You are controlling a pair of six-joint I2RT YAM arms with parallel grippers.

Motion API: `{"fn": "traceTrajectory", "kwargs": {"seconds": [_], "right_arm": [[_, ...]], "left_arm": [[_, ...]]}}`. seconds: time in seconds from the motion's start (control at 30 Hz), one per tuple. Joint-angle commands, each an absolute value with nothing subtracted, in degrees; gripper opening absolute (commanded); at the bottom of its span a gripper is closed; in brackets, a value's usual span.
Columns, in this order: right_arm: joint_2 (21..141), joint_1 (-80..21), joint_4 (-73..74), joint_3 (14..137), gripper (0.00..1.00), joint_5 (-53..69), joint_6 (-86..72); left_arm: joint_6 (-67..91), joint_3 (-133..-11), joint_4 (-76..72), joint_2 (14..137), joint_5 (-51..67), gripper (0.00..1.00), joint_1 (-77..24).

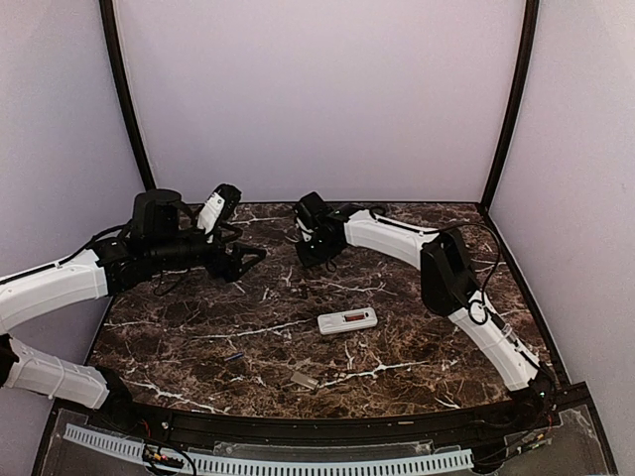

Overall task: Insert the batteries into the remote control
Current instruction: Pick up the battery at the center of the board.

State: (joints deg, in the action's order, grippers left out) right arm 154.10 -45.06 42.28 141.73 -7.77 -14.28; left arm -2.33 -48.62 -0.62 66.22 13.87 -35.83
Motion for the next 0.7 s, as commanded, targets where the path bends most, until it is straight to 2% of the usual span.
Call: {"fn": "traceTrajectory", "kwargs": {"seconds": [0.0,0.2,0.33,0.57,0.67], "right_arm": [[155.5,-46.1,46.8,140.3,0.34,-10.4,-15.8],[153.1,-46.9,47.7,135.4,0.29,-11.5,-15.5],[153.0,-47.6,49.2,134.0,0.21,-10.2,-15.0],[150.6,-47.6,49.2,131.2,0.00,-8.1,-14.1],[148.3,-47.4,48.4,130.1,0.00,-5.9,-12.7]], "left_arm": [[-2.4,-49.5,-0.3,65.4,13.3,0.88,-35.5],[-3.1,-49.4,-0.4,64.6,12.8,0.88,-35.5],[-3.0,-49.4,-0.3,64.4,12.8,0.88,-35.5],[-3.3,-49.2,1.2,63.4,12.3,0.88,-35.5],[-3.6,-49.1,1.4,63.0,12.4,0.88,-35.5]]}}
